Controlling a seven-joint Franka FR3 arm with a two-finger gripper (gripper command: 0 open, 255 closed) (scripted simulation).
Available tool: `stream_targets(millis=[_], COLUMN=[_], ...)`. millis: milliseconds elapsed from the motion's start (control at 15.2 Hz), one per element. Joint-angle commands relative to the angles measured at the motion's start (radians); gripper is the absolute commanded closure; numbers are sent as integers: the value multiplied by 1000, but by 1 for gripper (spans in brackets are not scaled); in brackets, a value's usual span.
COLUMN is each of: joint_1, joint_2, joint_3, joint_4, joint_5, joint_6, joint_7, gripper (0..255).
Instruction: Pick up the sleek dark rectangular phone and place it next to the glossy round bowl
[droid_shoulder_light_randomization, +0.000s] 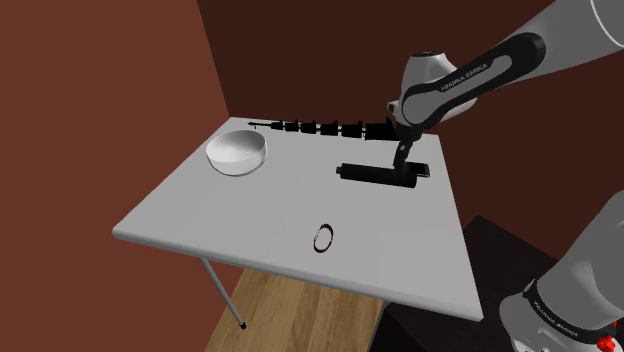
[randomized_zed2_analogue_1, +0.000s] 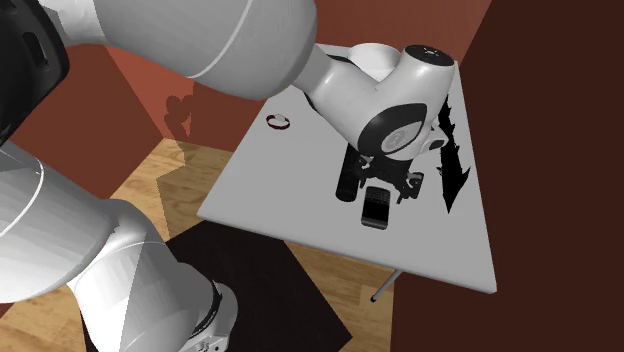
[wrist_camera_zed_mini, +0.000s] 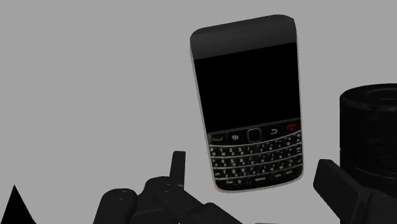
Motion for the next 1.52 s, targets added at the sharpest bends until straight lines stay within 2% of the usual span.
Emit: stream_targets(millis=[0,264,330,924,1452], joint_1=[2,2,3,3,2], joint_2=[5,5,8,5,-65], joint_3=[1,1,1,0,5], joint_4=[-6,-6,-3,-6,39], joint_5=[1,1,2,1,-17], joint_6=[1,1,0,1,-113], joint_7=[-1,-1,-1,-1,11], gripper=[0,0,255,255,255])
